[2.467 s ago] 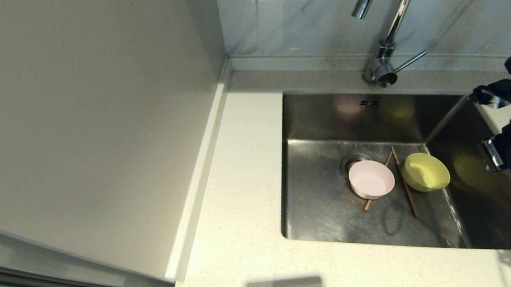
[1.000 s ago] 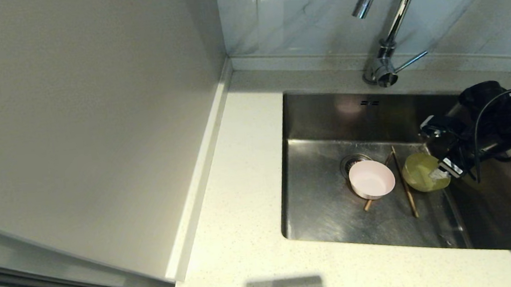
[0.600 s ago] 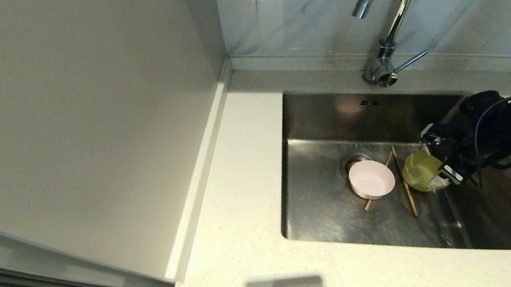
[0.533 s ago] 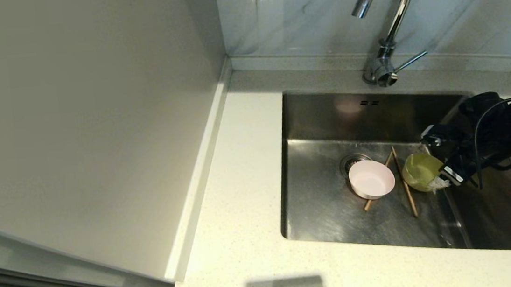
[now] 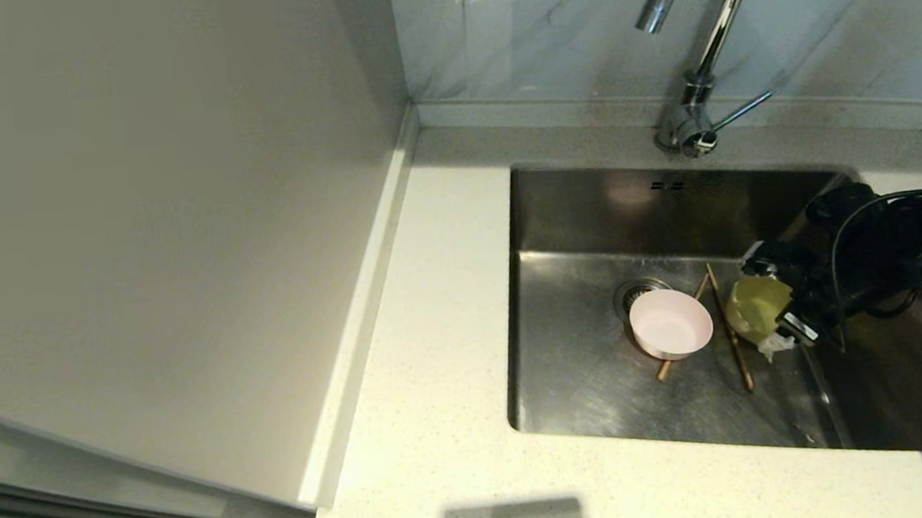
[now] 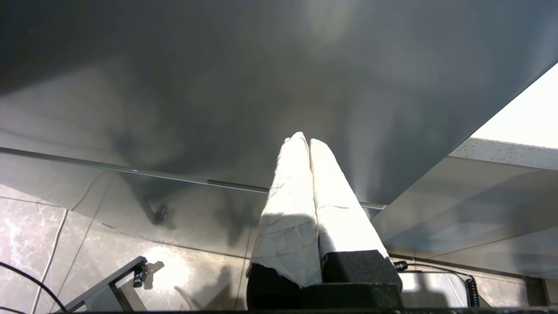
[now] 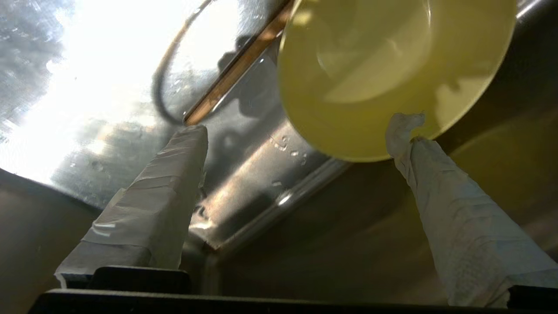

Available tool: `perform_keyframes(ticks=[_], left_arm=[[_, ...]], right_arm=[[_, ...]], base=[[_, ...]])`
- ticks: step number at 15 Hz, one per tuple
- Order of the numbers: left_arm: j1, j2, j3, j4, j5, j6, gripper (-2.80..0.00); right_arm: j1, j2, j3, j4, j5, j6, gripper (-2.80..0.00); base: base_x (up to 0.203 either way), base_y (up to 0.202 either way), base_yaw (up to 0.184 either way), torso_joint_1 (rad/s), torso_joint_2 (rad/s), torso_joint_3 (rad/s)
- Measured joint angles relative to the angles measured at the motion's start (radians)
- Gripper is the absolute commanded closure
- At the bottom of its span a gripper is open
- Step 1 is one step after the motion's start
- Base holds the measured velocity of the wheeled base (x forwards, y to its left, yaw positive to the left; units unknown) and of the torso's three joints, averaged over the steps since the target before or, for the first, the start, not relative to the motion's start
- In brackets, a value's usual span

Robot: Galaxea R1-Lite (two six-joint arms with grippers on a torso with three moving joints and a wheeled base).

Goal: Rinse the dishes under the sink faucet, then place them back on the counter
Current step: Put a bowl back to the table from the sink

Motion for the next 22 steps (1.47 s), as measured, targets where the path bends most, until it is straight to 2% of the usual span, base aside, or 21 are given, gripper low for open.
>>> perform_keyframes(ticks=[5,10,17,22], left_arm=[[0.000,0.000,0.000,0.000,0.000,0.000,0.00],[0.000,0.000,0.000,0.000,0.000,0.000,0.00],[0.000,0.000,0.000,0.000,0.000,-0.001,0.00],[0.000,0.000,0.000,0.000,0.000,0.000,0.00]], right_arm=[[0.024,0.055,-0.048,-0.006,-0.011,0.003,-2.80],[0.034,0.119,-0.088,-0.060,-0.066,0.004,-2.80],[0.048,0.168,-0.138,-0.062,-0.117,0.029,-2.80],[0.054,0.176,-0.146,-0.063,-0.121,0.032,-2.80]], base=[[0.000,0.000,0.000,0.000,0.00,0.000],[0.000,0.000,0.000,0.000,0.00,0.000],[0.000,0.000,0.000,0.000,0.00,0.000],[0.000,0.000,0.000,0.000,0.00,0.000]])
